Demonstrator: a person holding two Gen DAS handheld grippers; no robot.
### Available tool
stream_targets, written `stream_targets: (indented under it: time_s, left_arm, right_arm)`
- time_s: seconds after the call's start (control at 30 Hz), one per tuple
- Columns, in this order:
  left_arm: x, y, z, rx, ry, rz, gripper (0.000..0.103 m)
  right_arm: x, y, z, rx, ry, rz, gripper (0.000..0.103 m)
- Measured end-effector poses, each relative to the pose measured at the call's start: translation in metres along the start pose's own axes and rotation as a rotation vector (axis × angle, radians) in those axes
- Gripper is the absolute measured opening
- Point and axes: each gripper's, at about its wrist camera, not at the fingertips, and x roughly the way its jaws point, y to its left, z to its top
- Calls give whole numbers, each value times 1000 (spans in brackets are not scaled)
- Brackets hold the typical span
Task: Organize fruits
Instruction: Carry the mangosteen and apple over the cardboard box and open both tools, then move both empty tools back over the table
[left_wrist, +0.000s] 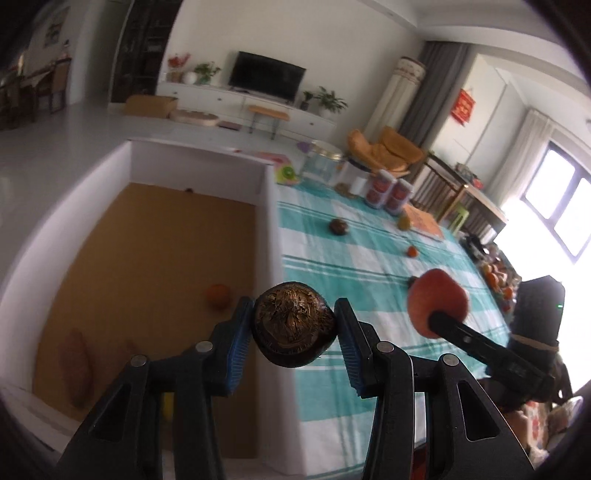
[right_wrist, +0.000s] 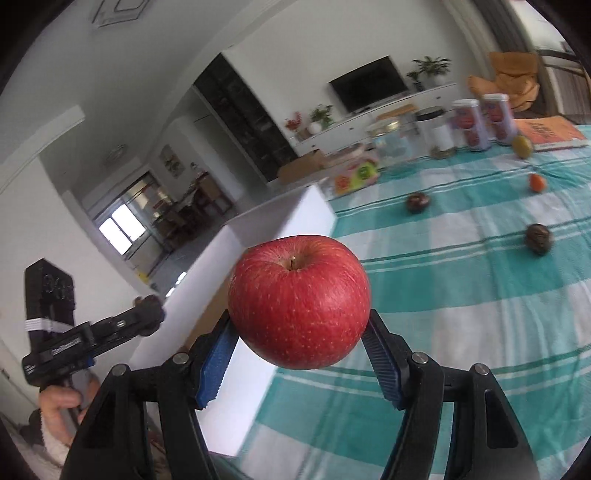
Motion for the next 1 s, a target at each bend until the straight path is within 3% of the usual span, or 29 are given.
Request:
stream_targets:
  time_s: [0.13, 0.33, 0.43, 0.5, 0.57, 0.6, 0.7, 0.8, 0.9, 1.0]
  left_arm:
    - [17, 53, -8, -58, 87, 158, 46]
    - [44, 87, -24, -103, 187, 258, 47]
    - [46, 92, -19, -113, 179, 311, 50]
    - [43, 90, -14, -117, 153, 340, 76]
    - [33, 84, -8, -117, 94, 372, 90]
    - [27, 79, -4, -114, 62, 379, 91]
    - [17, 61, 1, -94, -9, 345, 94]
    - [20, 25, -1, -38, -31, 264, 94]
    - [32, -22, -7, 50, 0, 134, 96]
    - [56, -77, -24, 158, 86, -1, 96]
  right_arm:
    - [61, 62, -1, -108, 179, 106, 67]
    - [132, 110, -21, -313, 369, -2, 68]
    - [148, 113, -19, -358, 373, -63, 68]
    - [145, 110, -8, -338, 326, -59, 69]
    - [129, 107, 7, -304, 257, -53, 69]
    - [117, 104, 15, -294, 209, -51, 73]
    - [72, 81, 31, -265, 55, -120, 91]
    - [26, 34, 27, -229, -56, -242, 98]
    - [-2, -32, 7, -184, -65, -452, 100]
    - [-31, -110, -26, -87, -32, -669, 100]
